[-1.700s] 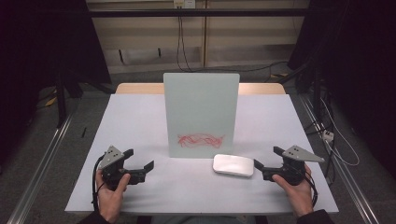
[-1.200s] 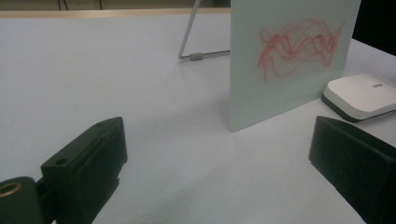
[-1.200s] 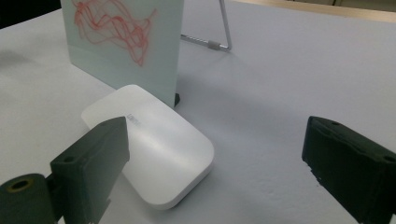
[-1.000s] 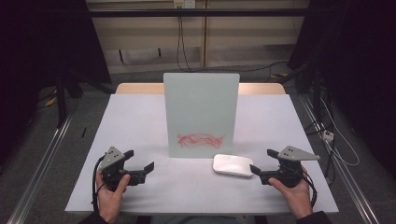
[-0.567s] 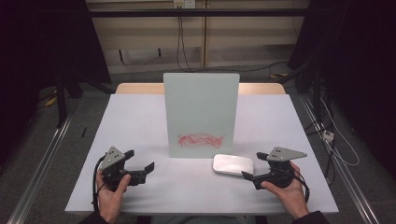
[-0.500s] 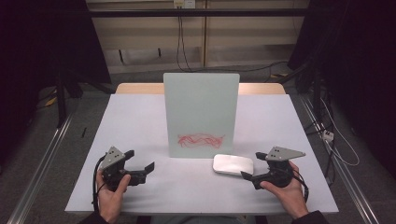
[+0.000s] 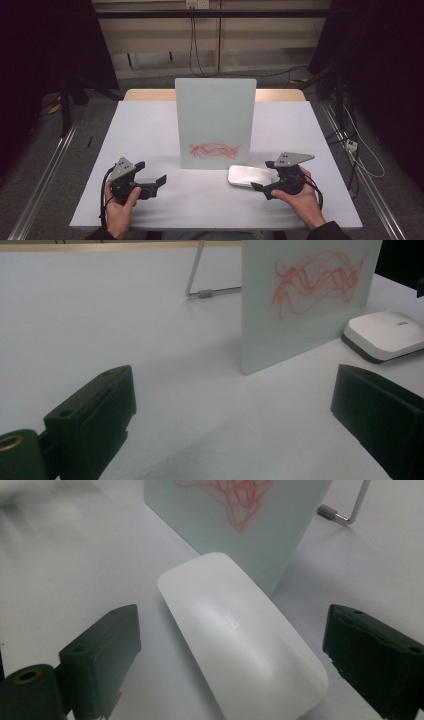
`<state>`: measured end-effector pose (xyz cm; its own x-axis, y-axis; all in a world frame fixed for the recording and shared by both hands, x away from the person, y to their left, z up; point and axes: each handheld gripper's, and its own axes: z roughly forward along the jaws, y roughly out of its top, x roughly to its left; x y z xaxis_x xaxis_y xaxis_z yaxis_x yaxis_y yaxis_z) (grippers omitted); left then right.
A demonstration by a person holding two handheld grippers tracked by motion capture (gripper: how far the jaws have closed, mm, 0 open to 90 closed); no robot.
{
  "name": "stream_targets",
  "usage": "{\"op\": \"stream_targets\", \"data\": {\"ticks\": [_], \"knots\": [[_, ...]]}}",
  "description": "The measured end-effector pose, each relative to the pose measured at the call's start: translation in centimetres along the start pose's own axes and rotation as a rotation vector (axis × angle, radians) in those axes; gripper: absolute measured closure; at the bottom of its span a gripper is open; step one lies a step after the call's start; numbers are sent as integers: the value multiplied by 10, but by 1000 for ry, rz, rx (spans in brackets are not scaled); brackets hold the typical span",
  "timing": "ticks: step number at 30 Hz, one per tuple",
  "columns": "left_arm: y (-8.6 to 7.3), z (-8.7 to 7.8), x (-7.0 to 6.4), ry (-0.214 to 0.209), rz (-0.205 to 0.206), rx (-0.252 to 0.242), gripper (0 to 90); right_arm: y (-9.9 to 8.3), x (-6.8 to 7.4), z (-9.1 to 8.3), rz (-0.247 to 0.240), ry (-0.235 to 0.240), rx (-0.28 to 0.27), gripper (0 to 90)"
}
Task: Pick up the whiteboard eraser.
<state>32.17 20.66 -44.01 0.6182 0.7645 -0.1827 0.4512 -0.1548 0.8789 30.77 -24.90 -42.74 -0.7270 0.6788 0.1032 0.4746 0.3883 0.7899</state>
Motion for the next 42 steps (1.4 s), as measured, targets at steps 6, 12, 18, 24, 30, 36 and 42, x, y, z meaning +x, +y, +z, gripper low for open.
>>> {"op": "stream_targets", "data": {"ticks": [6, 12, 18, 24, 30, 36, 42], "knots": [[0, 1, 0, -4, 1, 6, 41, 8, -1, 4, -33, 17, 19, 111], [0, 1, 1, -7, -2, 10, 41, 17, -6, 12, -107, 27, 81, 108], [0, 2, 0, -6, 0, 13, 41, 24, -11, 19, -168, 31, 147, 128], [-1, 1, 1, -2, -4, 7, 41, 28, -13, 35, -213, 88, 220, 145], [-1, 1, 1, 0, -3, 7, 41, 32, -16, 41, -253, 122, 276, 191], [0, 1, 0, 4, -3, 6, 41, 29, -16, 48, -293, 144, 317, 207], [0, 1, 1, 8, -3, 4, 41, 32, -15, 50, -333, 163, 347, 241]]}}
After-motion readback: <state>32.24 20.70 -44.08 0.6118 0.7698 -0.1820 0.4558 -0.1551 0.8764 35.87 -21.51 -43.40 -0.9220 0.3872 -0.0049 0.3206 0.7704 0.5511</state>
